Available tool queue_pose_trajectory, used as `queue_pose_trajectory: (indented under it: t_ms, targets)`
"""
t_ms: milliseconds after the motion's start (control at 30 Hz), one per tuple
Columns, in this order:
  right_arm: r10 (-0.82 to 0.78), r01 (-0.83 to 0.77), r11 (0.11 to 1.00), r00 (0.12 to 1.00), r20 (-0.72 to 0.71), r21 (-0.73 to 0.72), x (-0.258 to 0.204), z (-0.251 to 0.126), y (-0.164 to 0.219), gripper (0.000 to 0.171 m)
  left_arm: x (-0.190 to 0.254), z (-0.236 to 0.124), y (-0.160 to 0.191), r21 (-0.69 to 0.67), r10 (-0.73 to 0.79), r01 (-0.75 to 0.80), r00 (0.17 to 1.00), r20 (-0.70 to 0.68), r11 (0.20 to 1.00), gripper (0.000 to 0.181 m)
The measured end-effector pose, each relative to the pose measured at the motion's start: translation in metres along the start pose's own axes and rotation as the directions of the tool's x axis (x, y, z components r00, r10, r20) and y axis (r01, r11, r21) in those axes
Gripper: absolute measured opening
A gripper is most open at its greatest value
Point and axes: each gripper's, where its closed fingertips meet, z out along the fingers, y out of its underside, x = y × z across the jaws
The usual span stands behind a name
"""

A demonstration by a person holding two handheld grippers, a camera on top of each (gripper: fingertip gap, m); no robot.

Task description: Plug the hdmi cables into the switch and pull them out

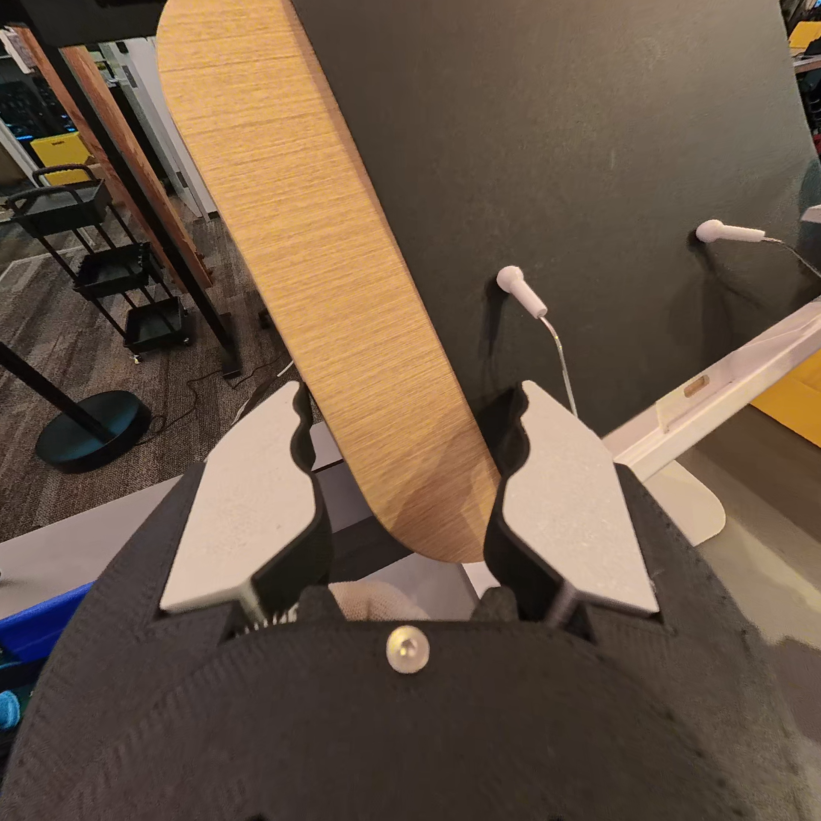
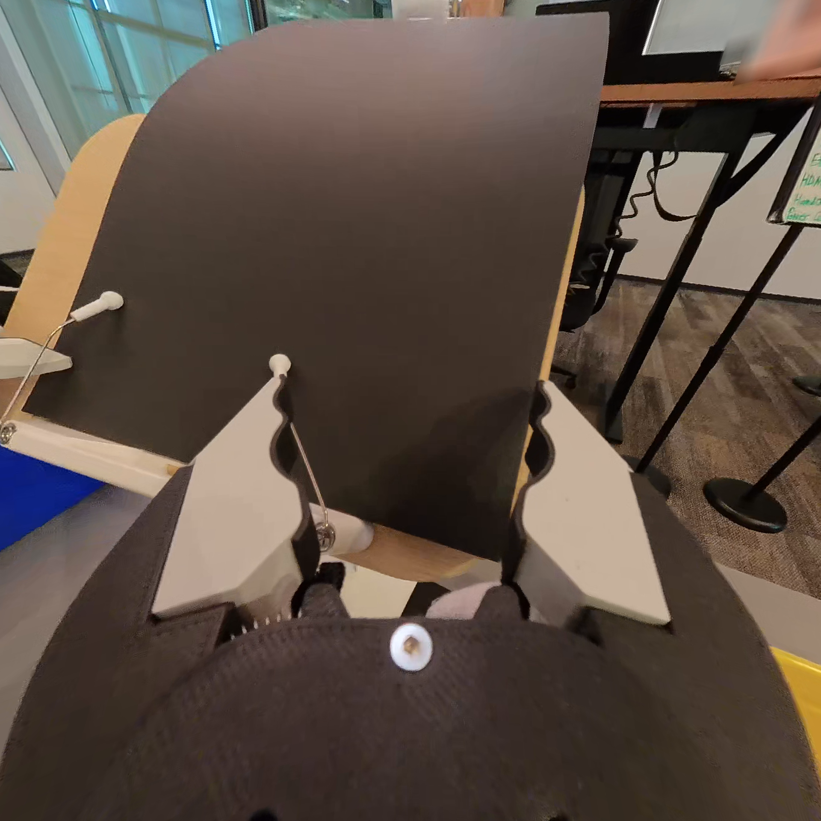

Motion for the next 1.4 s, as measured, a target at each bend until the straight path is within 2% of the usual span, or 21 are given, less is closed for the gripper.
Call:
queue_pose_trajectory:
  t_ms: [233,633,667,700,733,800,833,933,1000,1133,1267,1400]
  targets:
    - [0.031,-0.031,1.0,0.999,0.012,-0.002,0.0,0.003,0.005,0.108,0.0,0.0,0.0,-0.001,0.002,-0.002,1.0,0.002,1.0,0.085]
    - [0.07,-0.069,0.998,0.993,0.1,-0.006,-0.012,0.0,0.002,0.095,0.0,-0.001,0.001,0.0,-0.006,0.006,1.0,-0.01,1.0,0.084]
    - [0.054,-0.054,0.999,0.996,0.075,-0.008,-0.009,-0.001,0.001,0.104,-0.001,-0.002,0.001,0.003,-0.003,0.003,1.0,-0.003,1.0,0.085]
    - [0.006,-0.006,1.0,0.999,0.036,-0.006,-0.005,-0.003,-0.002,0.105,-0.003,-0.002,-0.001,0.011,0.007,-0.007,1.0,0.01,1.0,0.085]
    - [-0.067,0.067,0.998,0.998,0.012,-0.007,-0.005,-0.006,-0.006,0.096,-0.004,-0.003,-0.002,0.012,0.014,-0.014,1.0,0.019,1.0,0.085]
    - [-0.176,0.183,0.982,0.978,0.114,-0.047,-0.031,-0.009,-0.004,0.064,-0.004,-0.004,-0.002,0.012,0.017,-0.017,1.0,0.018,1.0,0.084]
    - [-0.207,0.218,0.974,0.967,0.147,-0.067,-0.041,-0.009,0.0,0.062,-0.004,-0.004,-0.001,0.008,0.015,-0.016,1.0,0.011,1.0,0.084]
    - [-0.327,0.354,0.927,0.925,0.193,-0.126,-0.059,-0.003,0.019,0.022,-0.002,-0.003,0.0,0.0,0.017,-0.017,1.0,0.005,1.0,0.084]
    - [-0.39,0.414,0.899,0.905,0.172,-0.14,-0.06,0.001,0.025,0.0,-0.002,-0.003,0.0,0.0,0.015,-0.015,1.0,0.004,1.0,0.083]
    - [-0.32,0.332,0.934,0.942,0.105,-0.135,-0.047,0.001,0.019,0.0,-0.001,-0.001,0.001,0.003,-0.006,0.006,1.0,-0.006,1.0,0.082]
    - [-0.099,0.103,0.992,0.994,0.051,-0.077,-0.032,0.002,0.015,0.0,-0.001,-0.001,0.001,0.006,-0.015,0.015,1.0,-0.008,1.0,0.082]
    - [0.054,-0.056,0.998,0.996,-0.065,-0.022,-0.012,0.0,0.014,0.0,-0.001,0.0,0.002,0.001,-0.015,0.015,1.0,-0.006,1.0,0.082]
